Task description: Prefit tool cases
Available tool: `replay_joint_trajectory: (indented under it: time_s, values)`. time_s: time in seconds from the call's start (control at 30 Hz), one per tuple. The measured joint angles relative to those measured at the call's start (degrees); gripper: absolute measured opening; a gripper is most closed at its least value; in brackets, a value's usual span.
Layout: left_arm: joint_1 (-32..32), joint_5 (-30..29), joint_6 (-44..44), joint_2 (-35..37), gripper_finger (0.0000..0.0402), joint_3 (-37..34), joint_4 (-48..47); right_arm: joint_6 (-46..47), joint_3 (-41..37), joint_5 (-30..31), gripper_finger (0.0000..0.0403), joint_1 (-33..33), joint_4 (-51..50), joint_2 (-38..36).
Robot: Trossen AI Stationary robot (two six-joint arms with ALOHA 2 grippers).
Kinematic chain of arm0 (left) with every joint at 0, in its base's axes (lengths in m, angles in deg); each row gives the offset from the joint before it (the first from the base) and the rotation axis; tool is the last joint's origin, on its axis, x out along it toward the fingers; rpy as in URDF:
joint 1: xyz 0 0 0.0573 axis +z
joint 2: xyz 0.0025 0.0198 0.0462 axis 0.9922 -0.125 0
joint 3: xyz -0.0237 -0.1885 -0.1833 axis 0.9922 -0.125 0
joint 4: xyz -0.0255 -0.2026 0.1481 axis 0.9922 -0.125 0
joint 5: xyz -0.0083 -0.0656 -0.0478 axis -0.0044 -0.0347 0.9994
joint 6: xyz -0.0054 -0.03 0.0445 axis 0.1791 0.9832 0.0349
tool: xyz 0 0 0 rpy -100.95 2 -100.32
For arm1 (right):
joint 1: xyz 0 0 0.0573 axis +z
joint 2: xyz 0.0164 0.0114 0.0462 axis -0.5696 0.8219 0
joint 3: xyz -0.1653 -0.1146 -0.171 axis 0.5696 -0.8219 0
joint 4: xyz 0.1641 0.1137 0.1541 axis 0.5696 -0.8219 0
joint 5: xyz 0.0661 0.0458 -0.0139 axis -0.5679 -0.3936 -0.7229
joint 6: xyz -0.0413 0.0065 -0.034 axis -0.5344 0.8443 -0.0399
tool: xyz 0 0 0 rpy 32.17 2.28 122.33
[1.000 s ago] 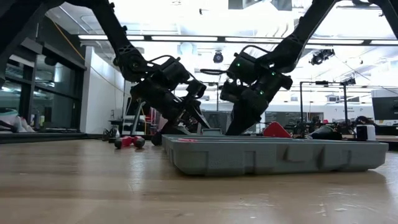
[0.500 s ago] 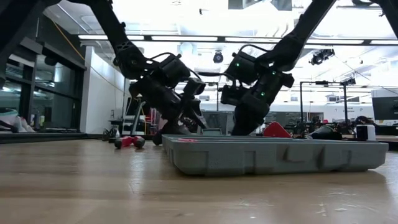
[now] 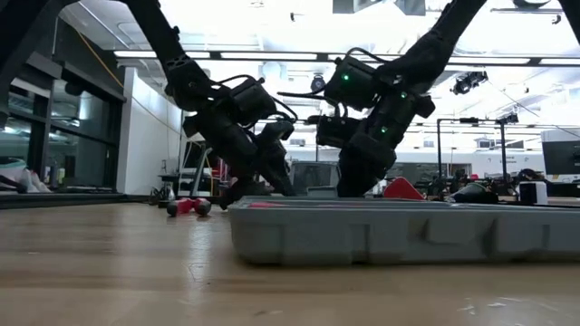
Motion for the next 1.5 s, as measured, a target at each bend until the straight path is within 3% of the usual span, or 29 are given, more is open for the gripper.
replay_joint_trajectory:
  time_s: [0.17,0.3,0.63,1.0,1.37,1.5]
  values:
    - [-1.5,-8.5,-0.2,0.2,0.0165,0.1,0.2,-1.0,-0.1,-0.1,0.0,-5.0,1.2,-1.6]
    - [-1.8,-10.4,0.2,0.1,0.0165,0.1,1.1,-1.5,-0.1,-1.6,0.0,-8.7,1.2,-1.6]
    - [1.4,-7.2,2.3,-4.3,0.0165,5.5,1.9,-2.2,-0.1,-4.5,0.0,-11.7,1.3,-1.3]
    - [3.0,-6.4,-3.5,-6.2,0.0165,11.0,0.6,-1.8,0.0,-4.7,0.0,-11.3,-2.4,-1.3]
    - [4.0,-5.1,-9.1,-2.7,0.0165,11.3,-16.5,-1.6,0.0,-3.9,0.0,-6.9,0.3,-1.3]
    - [2.7,-6.5,-10.6,-2.5,0.0165,11.4,-18.8,-0.6,0.0,-3.5,0.0,-6.7,3.2,-0.2]
